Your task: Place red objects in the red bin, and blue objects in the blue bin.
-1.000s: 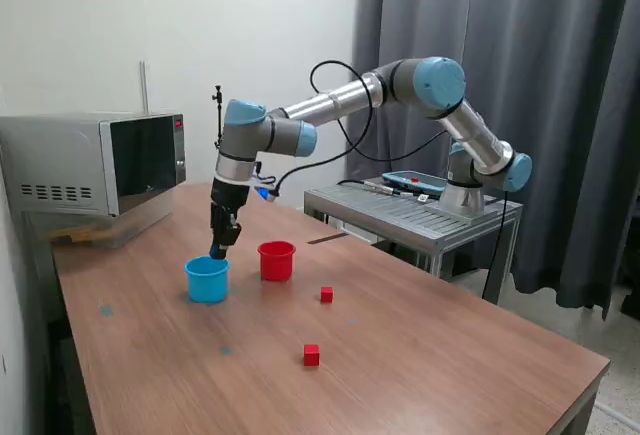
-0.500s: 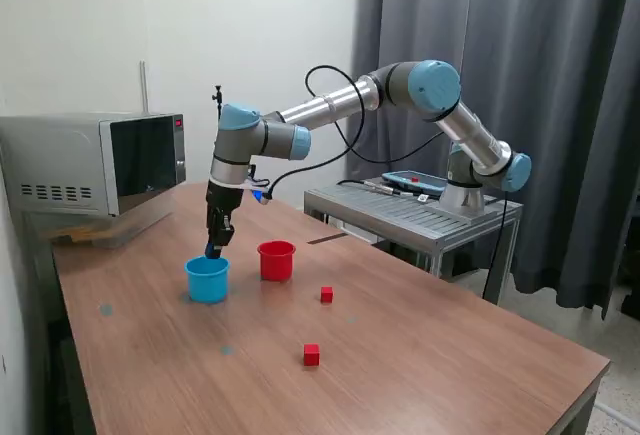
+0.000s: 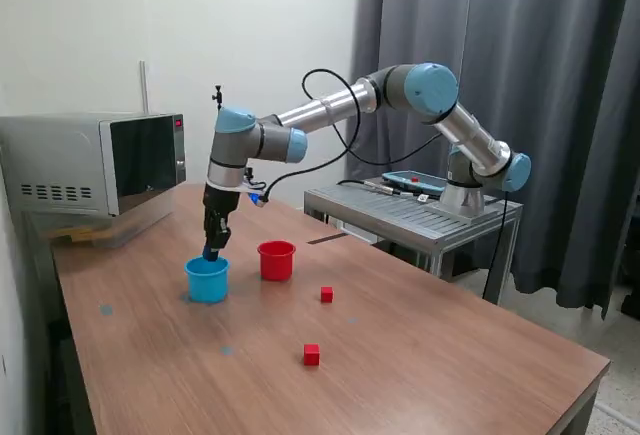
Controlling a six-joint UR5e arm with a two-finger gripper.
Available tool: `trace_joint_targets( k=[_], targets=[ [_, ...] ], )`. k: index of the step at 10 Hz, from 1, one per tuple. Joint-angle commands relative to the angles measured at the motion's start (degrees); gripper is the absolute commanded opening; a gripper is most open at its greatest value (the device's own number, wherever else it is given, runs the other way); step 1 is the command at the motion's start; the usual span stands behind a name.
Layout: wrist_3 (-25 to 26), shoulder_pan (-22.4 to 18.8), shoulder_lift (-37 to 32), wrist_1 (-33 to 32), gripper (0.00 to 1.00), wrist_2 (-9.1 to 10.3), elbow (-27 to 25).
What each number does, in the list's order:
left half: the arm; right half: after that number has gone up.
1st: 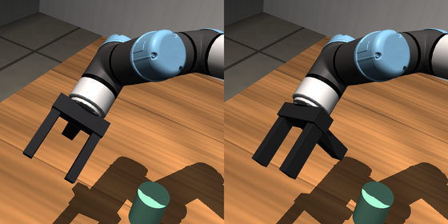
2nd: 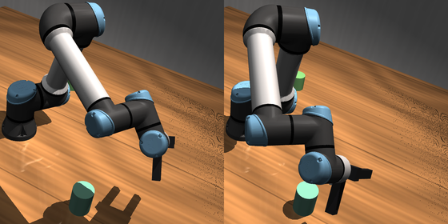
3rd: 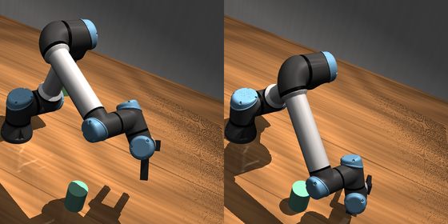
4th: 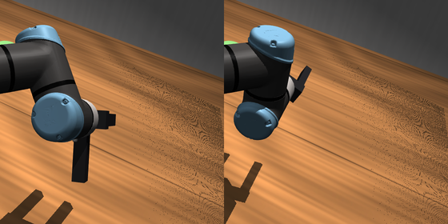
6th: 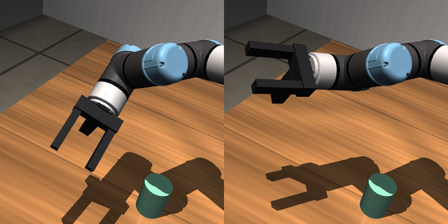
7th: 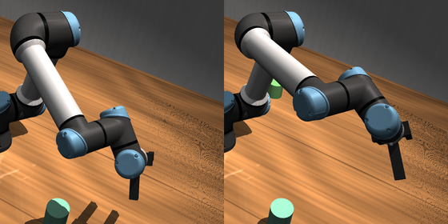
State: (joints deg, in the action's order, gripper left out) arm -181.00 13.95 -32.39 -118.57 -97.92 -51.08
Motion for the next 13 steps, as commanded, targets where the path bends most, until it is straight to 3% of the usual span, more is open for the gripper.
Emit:
trace_joint_targets(
  k=[1, 2, 13],
  targets=[
    [0.04, 0.03, 0.31, 0.0, 0.0, 0.27, 0.28],
    [0.04, 0.03, 0.4, 0.0, 1.0, 0.36, 0.28],
    [0.91, -1.11, -2.22, 0.09, 1.0, 0.18, 0.02]
  ],
)
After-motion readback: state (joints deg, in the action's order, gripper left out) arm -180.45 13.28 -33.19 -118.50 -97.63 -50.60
